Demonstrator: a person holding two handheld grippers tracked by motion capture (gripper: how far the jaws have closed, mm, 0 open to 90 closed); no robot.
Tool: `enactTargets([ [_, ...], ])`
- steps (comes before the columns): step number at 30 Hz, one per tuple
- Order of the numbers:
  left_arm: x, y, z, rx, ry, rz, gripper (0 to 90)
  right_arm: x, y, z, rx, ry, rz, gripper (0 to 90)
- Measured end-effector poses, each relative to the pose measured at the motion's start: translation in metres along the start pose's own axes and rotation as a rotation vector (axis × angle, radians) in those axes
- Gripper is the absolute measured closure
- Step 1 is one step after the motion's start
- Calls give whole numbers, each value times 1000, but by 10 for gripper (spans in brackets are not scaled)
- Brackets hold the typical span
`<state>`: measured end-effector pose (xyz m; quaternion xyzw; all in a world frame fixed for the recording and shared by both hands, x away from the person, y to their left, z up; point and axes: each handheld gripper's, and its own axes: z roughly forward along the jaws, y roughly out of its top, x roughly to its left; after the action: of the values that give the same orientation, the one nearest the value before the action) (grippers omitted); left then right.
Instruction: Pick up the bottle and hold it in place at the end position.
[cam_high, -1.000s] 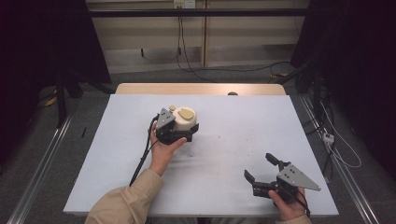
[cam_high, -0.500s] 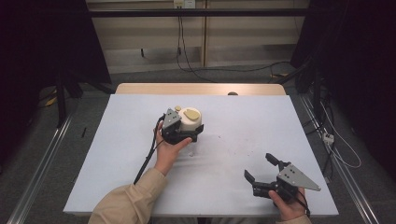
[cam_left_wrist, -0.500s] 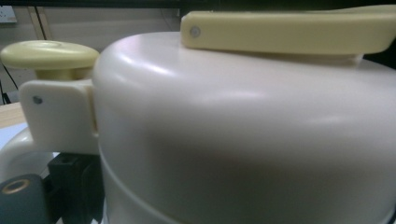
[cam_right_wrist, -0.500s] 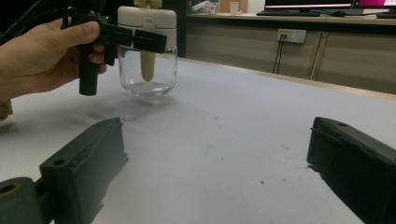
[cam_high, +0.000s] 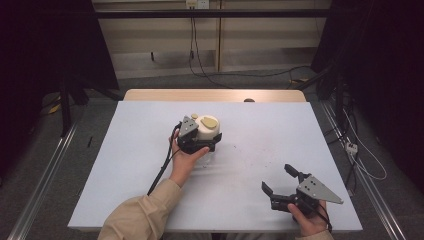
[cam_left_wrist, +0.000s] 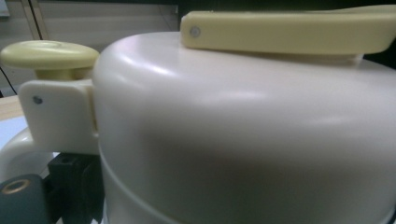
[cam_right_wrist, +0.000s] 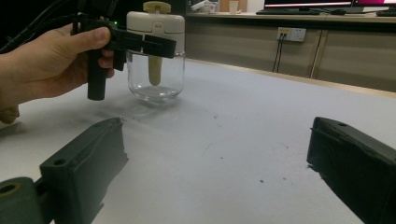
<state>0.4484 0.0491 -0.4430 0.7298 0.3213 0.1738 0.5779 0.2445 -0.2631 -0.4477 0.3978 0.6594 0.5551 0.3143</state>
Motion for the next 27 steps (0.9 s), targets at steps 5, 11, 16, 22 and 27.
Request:
enactTargets([
  [5, 1, -2, 3, 0, 6, -6, 63, -1, 0, 0, -5, 3, 0, 39],
  [11, -2, -2, 8, 0, 2, 1, 63, -1, 0, -1, -5, 5, 2, 39],
  [16, -4, -3, 13, 4, -6, 5, 63, -1, 0, -1, -4, 3, 5, 39],
  [22, -7, -5, 19, 6, -21, 6, 64, -1, -1, -1, -4, -1, 10, 41],
  [27, -9, -3, 23, 2, -34, 14, 63, -1, -1, -1, -2, -4, 8, 41],
])
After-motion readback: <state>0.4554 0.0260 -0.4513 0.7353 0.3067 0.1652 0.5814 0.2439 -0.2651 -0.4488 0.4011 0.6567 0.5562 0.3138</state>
